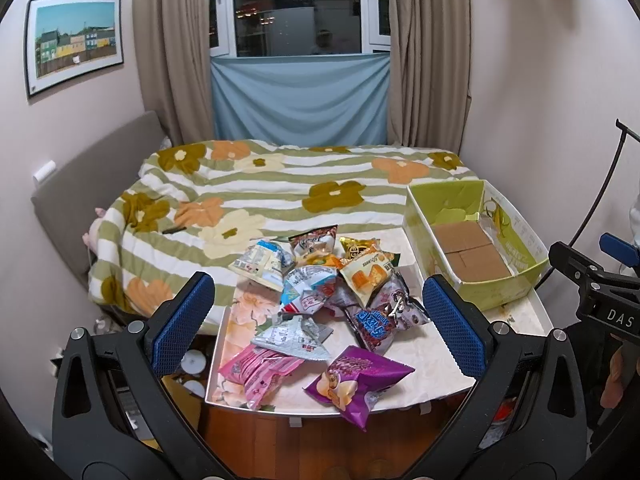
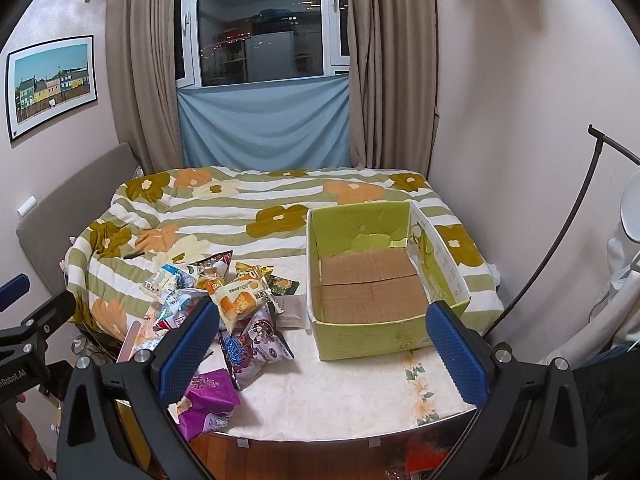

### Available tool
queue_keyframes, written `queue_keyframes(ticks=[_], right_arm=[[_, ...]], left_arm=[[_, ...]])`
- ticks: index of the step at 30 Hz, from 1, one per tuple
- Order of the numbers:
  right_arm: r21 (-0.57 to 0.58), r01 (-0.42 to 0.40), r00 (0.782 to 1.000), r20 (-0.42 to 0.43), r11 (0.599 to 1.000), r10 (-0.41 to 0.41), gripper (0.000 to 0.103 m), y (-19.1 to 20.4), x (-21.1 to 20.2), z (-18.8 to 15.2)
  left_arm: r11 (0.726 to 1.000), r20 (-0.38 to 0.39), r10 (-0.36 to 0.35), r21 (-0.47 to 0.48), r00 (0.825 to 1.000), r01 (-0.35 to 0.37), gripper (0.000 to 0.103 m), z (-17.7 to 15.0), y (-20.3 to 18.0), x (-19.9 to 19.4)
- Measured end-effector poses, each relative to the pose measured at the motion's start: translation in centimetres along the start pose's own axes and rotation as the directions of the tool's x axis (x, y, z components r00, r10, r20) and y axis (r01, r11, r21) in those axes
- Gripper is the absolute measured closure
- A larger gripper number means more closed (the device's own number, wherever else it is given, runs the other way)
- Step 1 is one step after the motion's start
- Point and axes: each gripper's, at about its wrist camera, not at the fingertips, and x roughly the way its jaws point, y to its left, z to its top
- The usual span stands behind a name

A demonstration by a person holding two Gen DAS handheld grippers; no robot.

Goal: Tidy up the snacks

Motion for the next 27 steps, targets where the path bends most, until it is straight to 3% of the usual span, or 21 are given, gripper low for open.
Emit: queue_keyframes(ticks=[5,11,15,21,27], right_arm=[[0.028,-0.02,0.999,0.03,0.999,0.019,0.0,-0.1,-0.2,0.1],[-0.008,0.014,1.0,-0.016,1.0,-0.014,0.0,0.1,-0.1,0.1],[0.018,-0.005,1.0,-0.017,1.0,0.005,0.0,0.0,-0.1,0.2],[-0.027,0.002,1.0,-0.028,1.0,-0.003,0.0,-0.4,0.4,0.1],[-0.089,-0.05,0.995,-0.089,0.995,0.042,0.0,-0.4,2.9,-1.9]], left_arm=[[1.0,0.004,0.001,-0.007,1.0,-0.001,0.0,0.2,-0.1,-0.2],[1.0,0.002,0.002,-0.009,1.0,-0.002,0.0,0.3,-0.1,-0.2],[1.0,-0.005,-0.003,-0.022,1.0,0.003,0.0,0.4,-0.2,-0.3],[0.999,-0.06,-0.003,-0.036,0.998,0.001,0.0,0.2,-0.6,0.6],[0.997,-0.167,0.004,-0.081,0.986,-0.018,0.0,-2.5,0.3,3.2]])
